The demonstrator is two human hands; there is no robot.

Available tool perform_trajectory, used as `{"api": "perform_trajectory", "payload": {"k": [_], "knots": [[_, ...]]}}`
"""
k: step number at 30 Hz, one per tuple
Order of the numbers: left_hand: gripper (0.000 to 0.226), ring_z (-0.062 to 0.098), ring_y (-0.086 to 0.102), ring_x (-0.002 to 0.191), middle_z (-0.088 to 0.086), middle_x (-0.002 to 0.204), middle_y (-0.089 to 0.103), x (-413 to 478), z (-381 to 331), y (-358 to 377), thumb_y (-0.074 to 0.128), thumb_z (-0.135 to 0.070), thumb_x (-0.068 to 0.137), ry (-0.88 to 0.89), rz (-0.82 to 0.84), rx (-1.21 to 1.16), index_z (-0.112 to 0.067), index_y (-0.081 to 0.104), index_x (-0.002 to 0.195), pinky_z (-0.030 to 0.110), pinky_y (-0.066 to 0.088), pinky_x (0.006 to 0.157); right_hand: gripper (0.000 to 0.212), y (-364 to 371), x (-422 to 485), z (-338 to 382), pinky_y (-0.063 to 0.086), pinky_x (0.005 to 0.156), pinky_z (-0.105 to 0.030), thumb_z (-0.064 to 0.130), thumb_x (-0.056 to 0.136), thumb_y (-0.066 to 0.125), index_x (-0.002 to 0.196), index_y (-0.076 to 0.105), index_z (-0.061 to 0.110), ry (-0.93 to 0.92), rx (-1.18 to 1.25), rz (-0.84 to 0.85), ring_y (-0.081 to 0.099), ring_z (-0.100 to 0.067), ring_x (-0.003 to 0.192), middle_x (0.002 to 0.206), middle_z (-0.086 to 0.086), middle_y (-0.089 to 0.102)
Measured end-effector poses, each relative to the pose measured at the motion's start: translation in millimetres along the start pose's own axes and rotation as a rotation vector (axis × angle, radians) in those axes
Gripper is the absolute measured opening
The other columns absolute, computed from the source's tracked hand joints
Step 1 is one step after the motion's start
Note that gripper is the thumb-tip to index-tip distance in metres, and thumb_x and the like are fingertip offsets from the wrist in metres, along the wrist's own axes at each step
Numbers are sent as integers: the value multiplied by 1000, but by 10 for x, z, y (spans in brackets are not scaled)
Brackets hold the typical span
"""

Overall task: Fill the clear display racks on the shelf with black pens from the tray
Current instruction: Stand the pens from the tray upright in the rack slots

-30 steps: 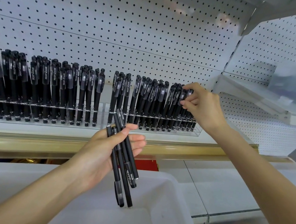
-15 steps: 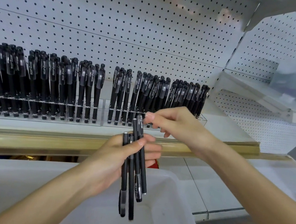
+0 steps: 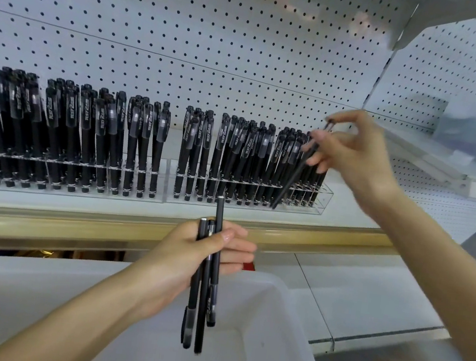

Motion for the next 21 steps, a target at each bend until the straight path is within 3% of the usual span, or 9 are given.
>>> {"api": "perform_trajectory", "payload": {"k": [4,10,13,21], "knots": [[24,24,71,97,14,102,73,25,-22,-21,44,-10,99,11,-5,-48,-5,65,110,31,56,86,27,-429,153,49,52,52,-29,7,95,57,99,37,24,-174,-186,-167,66,-20,57,75,-12,66],[25,25,70,98,14,102,73,52,18,-17,45,-11,98,6,3,-43,-6,65,112,35,55,90,29,-490,152,-87,56,59,-33,4,95,54,99,36,26,-270,-206,-302,66,-21,59,77,-13,63],[25,25,70,98,14,102,73,57,27,-51,46,-12,98,3,-9,-34,-7,66,111,39,51,94,24,-404,183,-220,58,63,-36,4,95,54,106,37,16,-244,-197,-289,67,-23,60,75,-11,63],[25,25,70,98,13,102,73,56,1,-115,45,-12,98,2,-9,-45,-7,66,111,33,55,87,22,-280,305,-233,58,64,-39,6,95,56,106,38,15,-212,-250,-177,66,-24,60,79,-20,65]]}}
Point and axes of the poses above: each hand's wrist, its own x-axis towards the middle knuckle, its own y-axis out of the palm, z = x × y, the point moved 10 cm from there along x, towards the middle knuckle
